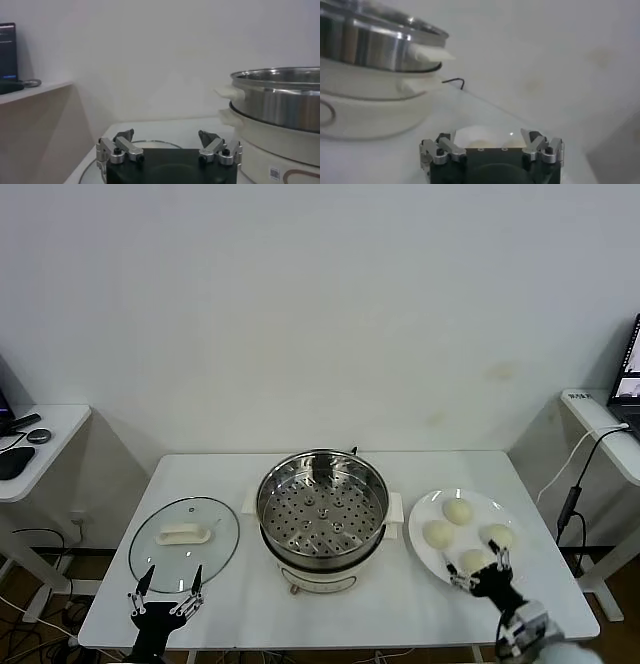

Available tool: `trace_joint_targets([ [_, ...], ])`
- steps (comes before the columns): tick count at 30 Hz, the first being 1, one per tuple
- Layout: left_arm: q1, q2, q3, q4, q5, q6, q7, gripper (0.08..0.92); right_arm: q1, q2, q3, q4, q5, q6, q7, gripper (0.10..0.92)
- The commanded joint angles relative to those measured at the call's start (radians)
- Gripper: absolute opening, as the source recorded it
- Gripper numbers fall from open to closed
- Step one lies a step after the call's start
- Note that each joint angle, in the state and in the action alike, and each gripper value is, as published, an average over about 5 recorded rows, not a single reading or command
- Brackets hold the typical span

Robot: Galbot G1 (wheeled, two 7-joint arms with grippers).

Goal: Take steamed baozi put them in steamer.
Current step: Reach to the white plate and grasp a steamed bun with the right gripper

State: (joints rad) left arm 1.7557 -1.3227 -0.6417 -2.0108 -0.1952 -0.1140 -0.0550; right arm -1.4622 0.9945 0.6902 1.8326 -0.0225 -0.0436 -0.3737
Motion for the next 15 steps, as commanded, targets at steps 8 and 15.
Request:
trace_joint_targets([
  [8,-0.001,-0.035,0.003,0.008,0.029,-0.024,0.006,0.823,0.698,-0.458,-0.387,-0.338,-0.431,-0.001,-0.52,0.823],
  [15,0.022,-0.044,-0.011,-0.011,0.042,-0.041,0.01,0.823,1.087,-0.388,-0.769,-0.569,-0.491,0.08,-0.697,0.823],
])
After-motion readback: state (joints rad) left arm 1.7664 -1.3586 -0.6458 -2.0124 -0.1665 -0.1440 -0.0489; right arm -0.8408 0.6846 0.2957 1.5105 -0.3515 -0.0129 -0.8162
